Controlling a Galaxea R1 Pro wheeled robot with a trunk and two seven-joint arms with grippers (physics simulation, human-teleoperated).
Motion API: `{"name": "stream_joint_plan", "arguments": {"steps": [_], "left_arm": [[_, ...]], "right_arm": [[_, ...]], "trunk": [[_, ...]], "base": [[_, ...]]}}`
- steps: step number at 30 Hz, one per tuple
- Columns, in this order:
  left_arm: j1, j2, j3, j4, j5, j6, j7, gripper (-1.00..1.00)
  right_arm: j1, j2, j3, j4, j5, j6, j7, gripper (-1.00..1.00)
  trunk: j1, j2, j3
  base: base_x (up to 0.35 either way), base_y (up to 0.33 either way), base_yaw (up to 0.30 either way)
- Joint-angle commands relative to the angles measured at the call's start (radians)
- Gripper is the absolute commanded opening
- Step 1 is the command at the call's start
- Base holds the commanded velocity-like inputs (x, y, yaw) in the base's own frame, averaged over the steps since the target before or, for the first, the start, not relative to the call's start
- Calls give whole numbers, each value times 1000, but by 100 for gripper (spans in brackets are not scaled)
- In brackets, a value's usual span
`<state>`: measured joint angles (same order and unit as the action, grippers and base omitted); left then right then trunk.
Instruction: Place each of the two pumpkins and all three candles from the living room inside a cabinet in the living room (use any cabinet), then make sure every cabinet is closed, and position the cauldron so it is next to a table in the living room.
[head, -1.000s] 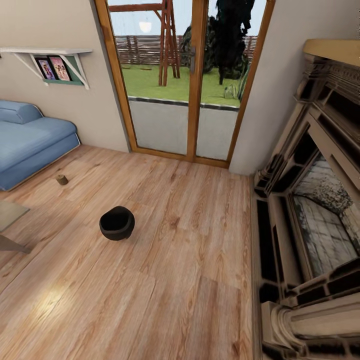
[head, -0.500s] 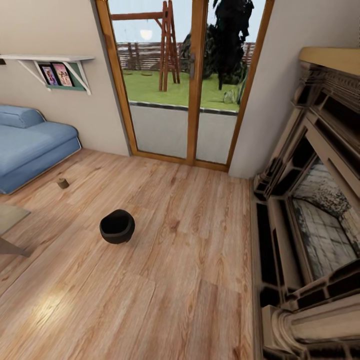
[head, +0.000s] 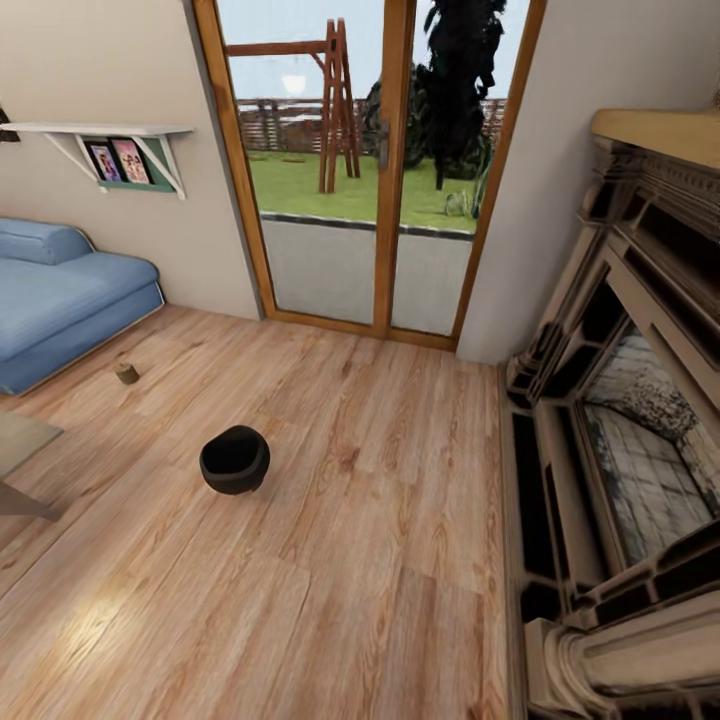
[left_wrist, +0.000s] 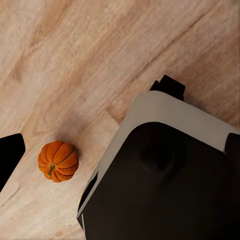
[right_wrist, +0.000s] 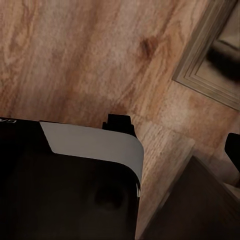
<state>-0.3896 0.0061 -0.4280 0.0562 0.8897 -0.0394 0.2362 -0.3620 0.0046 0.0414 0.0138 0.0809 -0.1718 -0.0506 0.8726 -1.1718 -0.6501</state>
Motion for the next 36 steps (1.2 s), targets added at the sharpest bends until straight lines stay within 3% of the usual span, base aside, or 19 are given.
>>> {"name": "stream_joint_plan", "arguments": {"steps": [1,36], "left_arm": [[0,0,0,0,0,0,0,100],[0,0,0,1,0,0,0,100]], "right_arm": [[0,0,0,0,0,0,0,100],[0,1,1,1,7,0,0,100]], "trunk": [[0,0,2],[0,0,58]], "base": [[0,0,0],[0,0,0]]}}
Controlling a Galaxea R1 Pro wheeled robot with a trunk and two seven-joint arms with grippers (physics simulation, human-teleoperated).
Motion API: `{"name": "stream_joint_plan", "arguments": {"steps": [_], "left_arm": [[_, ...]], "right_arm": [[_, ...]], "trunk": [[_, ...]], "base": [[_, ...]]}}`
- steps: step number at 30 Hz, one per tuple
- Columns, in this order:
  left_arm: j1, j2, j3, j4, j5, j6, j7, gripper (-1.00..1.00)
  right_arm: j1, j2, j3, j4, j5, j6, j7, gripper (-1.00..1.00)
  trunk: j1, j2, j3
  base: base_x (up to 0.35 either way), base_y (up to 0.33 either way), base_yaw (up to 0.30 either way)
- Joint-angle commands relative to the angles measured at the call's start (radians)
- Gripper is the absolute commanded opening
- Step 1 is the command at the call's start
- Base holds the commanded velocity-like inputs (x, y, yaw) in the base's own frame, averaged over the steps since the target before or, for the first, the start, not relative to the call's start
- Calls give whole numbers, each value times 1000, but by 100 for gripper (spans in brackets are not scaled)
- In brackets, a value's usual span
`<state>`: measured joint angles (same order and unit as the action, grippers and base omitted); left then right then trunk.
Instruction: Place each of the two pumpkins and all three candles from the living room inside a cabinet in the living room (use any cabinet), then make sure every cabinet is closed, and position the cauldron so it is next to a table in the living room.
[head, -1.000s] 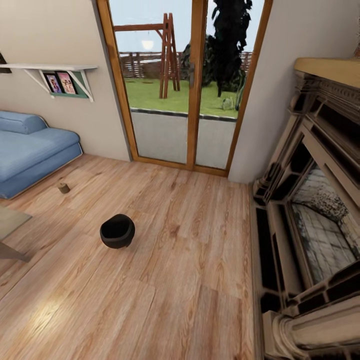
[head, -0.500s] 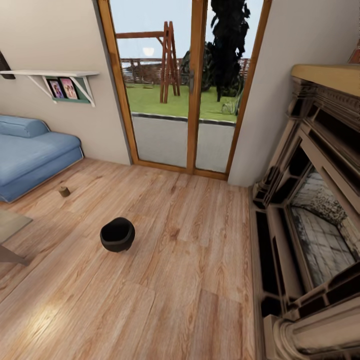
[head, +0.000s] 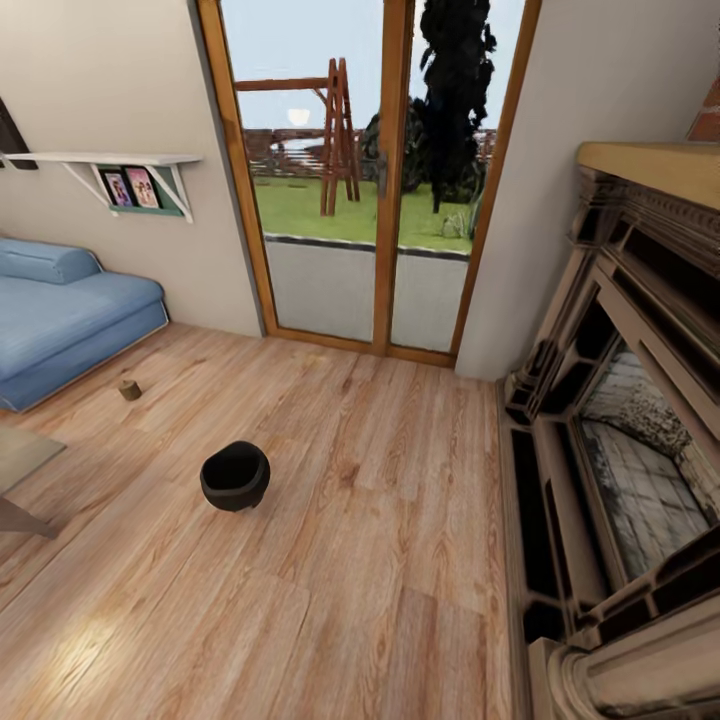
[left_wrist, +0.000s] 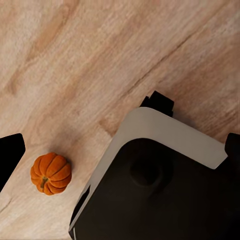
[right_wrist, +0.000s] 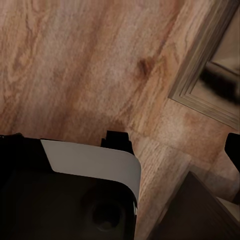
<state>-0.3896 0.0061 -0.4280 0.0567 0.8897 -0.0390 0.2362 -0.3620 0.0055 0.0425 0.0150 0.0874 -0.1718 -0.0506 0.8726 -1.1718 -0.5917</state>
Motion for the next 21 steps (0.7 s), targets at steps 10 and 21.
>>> {"name": "stream_joint_plan", "arguments": {"steps": [10,21], "left_arm": [[0,0,0,0,-1,1,0,100],[0,0,0,0,-1,0,0,100]], "right_arm": [[0,-1,-1,0,0,0,0,100],[0,-1,0,0,0,0,0,100]], "trunk": [[0,0,16],[0,0,34]], "base": [[0,0,0],[0,0,0]]}}
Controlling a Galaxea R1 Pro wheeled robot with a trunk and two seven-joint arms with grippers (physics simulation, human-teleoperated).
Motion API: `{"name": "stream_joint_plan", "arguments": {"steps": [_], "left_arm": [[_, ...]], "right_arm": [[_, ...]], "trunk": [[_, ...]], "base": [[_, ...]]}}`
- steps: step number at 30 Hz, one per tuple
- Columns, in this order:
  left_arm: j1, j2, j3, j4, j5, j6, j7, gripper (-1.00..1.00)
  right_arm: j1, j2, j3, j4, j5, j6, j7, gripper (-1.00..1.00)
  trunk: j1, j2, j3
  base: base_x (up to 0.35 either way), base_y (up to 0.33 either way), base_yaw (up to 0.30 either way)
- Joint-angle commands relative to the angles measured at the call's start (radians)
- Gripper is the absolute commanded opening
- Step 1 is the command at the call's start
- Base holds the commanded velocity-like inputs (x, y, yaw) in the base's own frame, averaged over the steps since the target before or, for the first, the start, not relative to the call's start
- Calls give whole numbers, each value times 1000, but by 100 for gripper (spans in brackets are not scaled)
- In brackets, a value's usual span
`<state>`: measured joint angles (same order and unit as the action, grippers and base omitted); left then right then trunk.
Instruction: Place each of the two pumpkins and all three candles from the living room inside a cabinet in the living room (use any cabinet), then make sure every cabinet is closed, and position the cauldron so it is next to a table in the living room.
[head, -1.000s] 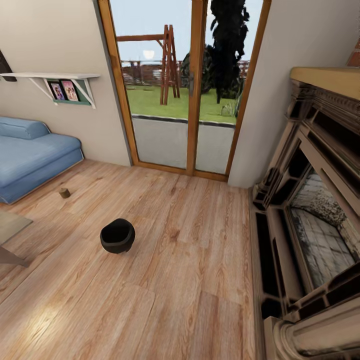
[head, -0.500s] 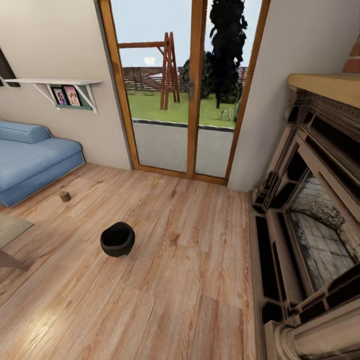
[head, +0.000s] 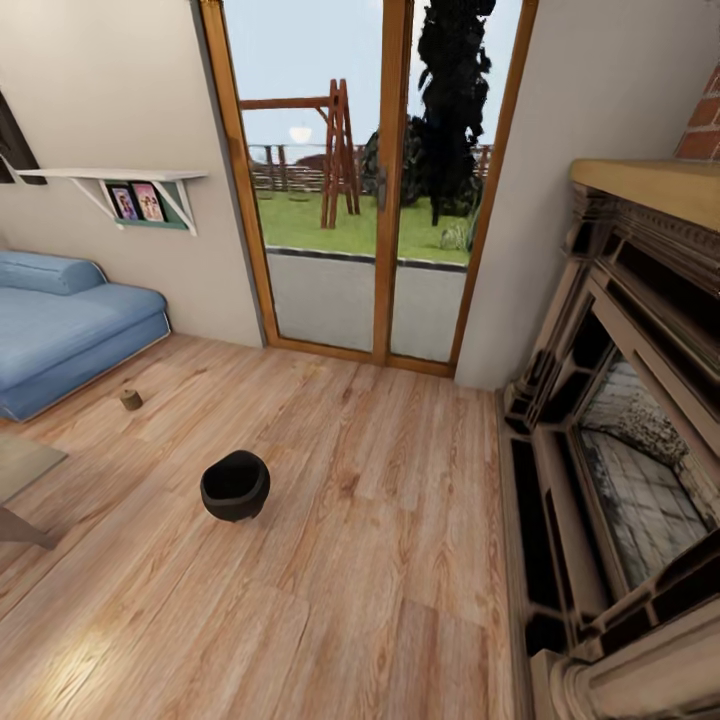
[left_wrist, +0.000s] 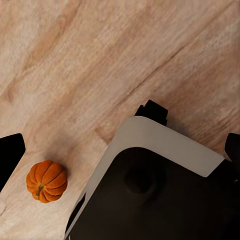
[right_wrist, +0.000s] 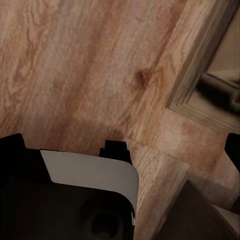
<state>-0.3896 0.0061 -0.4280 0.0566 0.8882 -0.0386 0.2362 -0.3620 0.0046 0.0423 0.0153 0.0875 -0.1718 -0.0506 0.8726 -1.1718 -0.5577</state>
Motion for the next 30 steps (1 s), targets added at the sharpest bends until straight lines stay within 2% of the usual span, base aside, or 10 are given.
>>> {"name": "stream_joint_plan", "arguments": {"steps": [1,6,17,26,30], "left_arm": [[0,0,0,0,0,0,0,100],[0,0,0,0,0,0,0,100],[0,0,0,0,0,0,0,100],[0,0,0,0,0,0,0,100],[0,0,0,0,0,0,0,100]], "right_arm": [[0,0,0,0,0,0,0,100],[0,1,1,0,0,0,0,100],[0,3,0,0,-1,0,0,100],[0,5,1,0,0,1,1,100],[0,6,2,0,2,2,0,100]], "trunk": [[0,0,2],[0,0,10],[0,0,27],[0,0,29],[0,0,29]], "base": [[29,0,0],[126,45,0],[248,148,0],[260,159,3],[180,83,198]]}}
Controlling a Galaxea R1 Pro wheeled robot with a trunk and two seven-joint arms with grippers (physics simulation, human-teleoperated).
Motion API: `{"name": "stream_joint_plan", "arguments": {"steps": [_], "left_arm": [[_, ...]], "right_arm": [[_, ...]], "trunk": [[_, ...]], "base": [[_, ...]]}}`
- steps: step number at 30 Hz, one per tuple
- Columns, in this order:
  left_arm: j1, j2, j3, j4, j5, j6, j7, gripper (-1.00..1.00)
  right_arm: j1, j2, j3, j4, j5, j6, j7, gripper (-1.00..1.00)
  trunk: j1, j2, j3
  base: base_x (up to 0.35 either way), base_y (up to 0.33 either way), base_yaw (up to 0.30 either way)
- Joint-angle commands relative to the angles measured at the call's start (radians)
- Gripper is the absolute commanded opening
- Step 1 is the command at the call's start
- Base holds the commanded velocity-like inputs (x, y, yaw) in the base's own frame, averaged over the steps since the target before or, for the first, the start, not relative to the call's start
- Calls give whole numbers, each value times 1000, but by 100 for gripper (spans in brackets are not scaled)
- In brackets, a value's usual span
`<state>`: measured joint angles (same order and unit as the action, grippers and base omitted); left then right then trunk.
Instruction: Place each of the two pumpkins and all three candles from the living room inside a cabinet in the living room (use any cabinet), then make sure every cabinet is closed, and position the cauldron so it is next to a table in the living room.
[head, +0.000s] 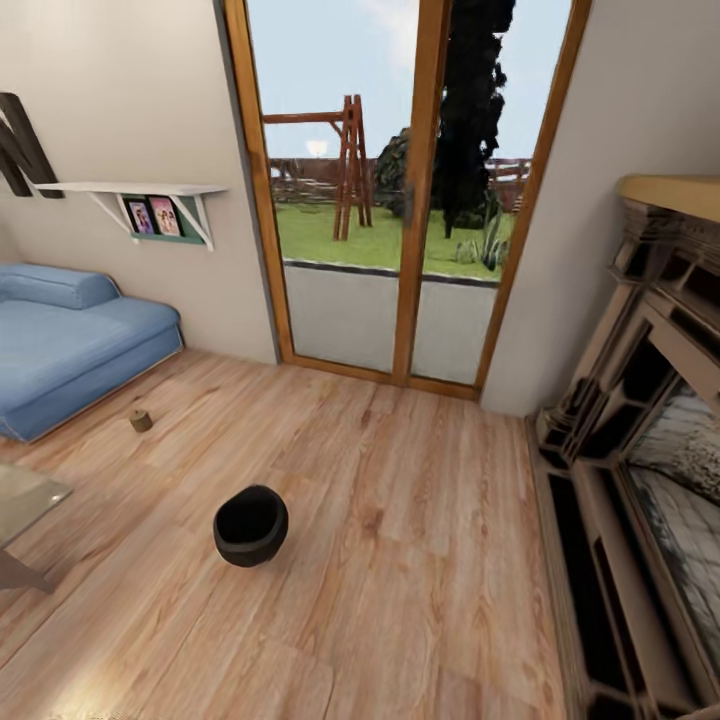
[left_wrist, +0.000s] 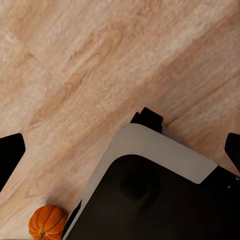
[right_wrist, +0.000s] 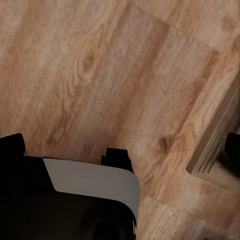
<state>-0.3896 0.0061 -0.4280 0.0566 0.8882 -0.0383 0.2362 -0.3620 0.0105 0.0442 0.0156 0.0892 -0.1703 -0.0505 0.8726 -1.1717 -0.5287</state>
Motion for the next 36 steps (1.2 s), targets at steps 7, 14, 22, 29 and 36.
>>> {"name": "stream_joint_plan", "arguments": {"steps": [7,14,22,29,36], "left_arm": [[0,0,0,0,0,-1,0,100],[0,0,0,0,0,-1,0,100],[0,0,0,0,1,-2,0,100],[0,0,0,0,2,-2,0,100],[0,0,0,0,2,-2,0,100]], "right_arm": [[0,0,0,1,0,0,0,100],[0,0,0,1,0,0,0,100],[0,0,0,1,0,0,0,100],[0,0,0,1,0,0,0,100],[0,0,0,1,0,0,0,100]], "trunk": [[0,0,0],[0,0,0],[0,0,0],[0,0,0],[0,0,0]], "base": [[29,11,277],[2,1,287],[0,0,287],[0,0,287],[0,0,287]]}}
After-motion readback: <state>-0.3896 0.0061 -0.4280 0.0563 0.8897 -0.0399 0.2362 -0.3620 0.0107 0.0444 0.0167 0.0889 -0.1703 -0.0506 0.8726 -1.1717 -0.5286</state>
